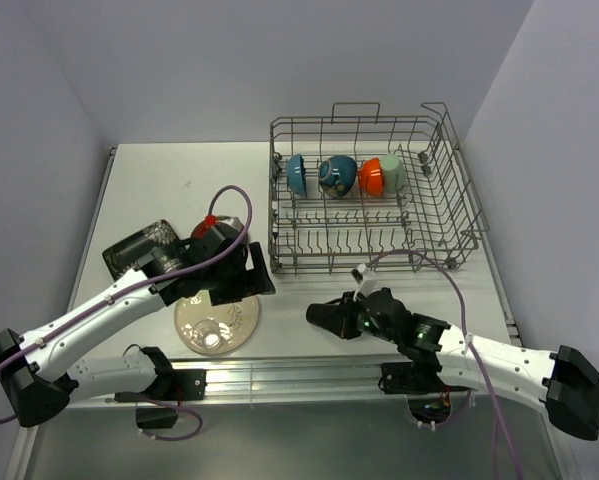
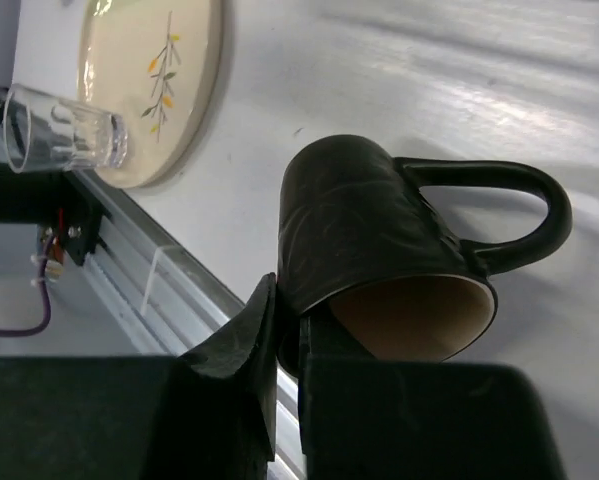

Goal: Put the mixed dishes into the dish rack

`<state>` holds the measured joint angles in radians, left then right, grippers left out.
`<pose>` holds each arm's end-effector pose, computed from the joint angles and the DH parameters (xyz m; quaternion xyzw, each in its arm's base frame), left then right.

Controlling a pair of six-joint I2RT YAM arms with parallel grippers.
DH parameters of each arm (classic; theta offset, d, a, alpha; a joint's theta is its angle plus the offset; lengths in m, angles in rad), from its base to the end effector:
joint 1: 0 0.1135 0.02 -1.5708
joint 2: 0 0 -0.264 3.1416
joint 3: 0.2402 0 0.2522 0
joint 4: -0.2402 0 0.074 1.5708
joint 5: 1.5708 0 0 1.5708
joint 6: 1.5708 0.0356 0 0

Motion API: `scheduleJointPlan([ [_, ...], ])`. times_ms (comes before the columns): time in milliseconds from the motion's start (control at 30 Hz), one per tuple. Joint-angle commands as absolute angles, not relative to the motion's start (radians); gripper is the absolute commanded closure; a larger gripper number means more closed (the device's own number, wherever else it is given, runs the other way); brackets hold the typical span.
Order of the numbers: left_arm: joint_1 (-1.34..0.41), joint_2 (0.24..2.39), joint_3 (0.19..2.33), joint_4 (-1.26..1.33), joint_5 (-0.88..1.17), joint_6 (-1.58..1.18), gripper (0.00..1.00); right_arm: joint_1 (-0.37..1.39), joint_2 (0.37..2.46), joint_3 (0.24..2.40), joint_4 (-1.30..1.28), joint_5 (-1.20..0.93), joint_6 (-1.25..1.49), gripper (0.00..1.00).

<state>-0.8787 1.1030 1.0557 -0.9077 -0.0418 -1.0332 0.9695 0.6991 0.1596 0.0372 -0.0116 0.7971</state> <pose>0.1363 -0.1621 0.3080 -0.0798 0.9494 -0.2360 0.1910 0.0873 0.1280 0.1563 -0.0770 0.8572 0.3967 0.3193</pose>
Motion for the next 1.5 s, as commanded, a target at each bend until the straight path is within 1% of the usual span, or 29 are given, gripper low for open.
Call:
scheduleJointPlan([
  [0, -0.885, 1.066, 1.130, -0.936, -0.035, -1.008, 0.10, 1.034, 0.707, 0.213, 0.055, 0.069, 0.805, 1.00],
  [133, -0.884, 1.057, 1.202, -0.957, -0.019, -0.996, 0.10, 1.147, 0.623, 0.287, -0.058, 0.167, 0.831, 1.00],
  [200, -0.882, 1.061, 1.264, -0.942, -0.003, -0.979, 0.08, 1.215, 0.583, 0.357, -0.148, 0.196, 0.845, 1.00],
  [267, -0.882, 1.071, 1.314, -0.890, 0.070, -0.944, 0.05, 1.253, 0.534, 0.449, -0.251, 0.222, 0.853, 1.00],
  [333, -0.881, 1.084, 1.339, -0.839, 0.162, -0.913, 0.02, 1.258, 0.503, 0.520, -0.323, 0.233, 0.854, 1.00],
  [367, -0.881, 1.088, 1.356, -0.809, 0.193, -0.905, 0.01, 1.259, 0.497, 0.597, -0.386, 0.250, 0.851, 1.00],
  [433, -0.879, 1.094, 1.365, -0.733, 0.233, -0.893, 0.01, 1.256, 0.489, 0.681, -0.438, 0.261, 0.833, 1.00],
  [467, -0.879, 1.092, 1.370, -0.712, 0.253, -0.891, 0.01, 1.256, 0.494, 0.765, -0.483, 0.273, 0.825, 1.00],
  [533, -0.876, 1.085, 1.364, -0.638, 0.271, -0.888, 0.01, 1.250, 0.528, 0.848, -0.518, 0.270, 0.796, 1.00],
  [633, -0.859, 1.066, 1.292, -0.481, 0.382, -0.913, 0.01, 1.238, 0.587, 1.010, -0.554, 0.215, 0.752, 1.00],
  [700, -0.845, 1.058, 1.257, -0.398, 0.478, -0.948, 0.01, 1.236, 0.615, 1.046, -0.549, 0.181, 0.733, 1.00],
  [800, -0.838, 1.051, 1.200, -0.252, 0.552, -0.989, 0.01, 1.232, 0.637, 1.089, -0.535, 0.141, 0.710, 1.00],
  [867, -0.838, 1.054, 1.186, -0.207, 0.563, -1.000, 0.01, 1.227, 0.644, 1.117, -0.537, 0.126, 0.701, 1.00],
  [1167, -0.839, 1.078, 1.143, 0.060, 0.732, -1.103, 0.02, 1.172, 0.675, 1.160, -0.534, 0.063, 0.654, 1.00],
  [1333, -0.838, 1.089, 1.150, 0.035, 0.747, -1.094, 0.03, 1.132, 0.681, 1.187, -0.526, 0.011, 0.647, 1.00],
  [1467, -0.838, 1.085, 1.155, 0.003, 0.716, -1.077, 0.03, 1.126, 0.690, 1.213, -0.525, -0.029, 0.650, 1.00],
])
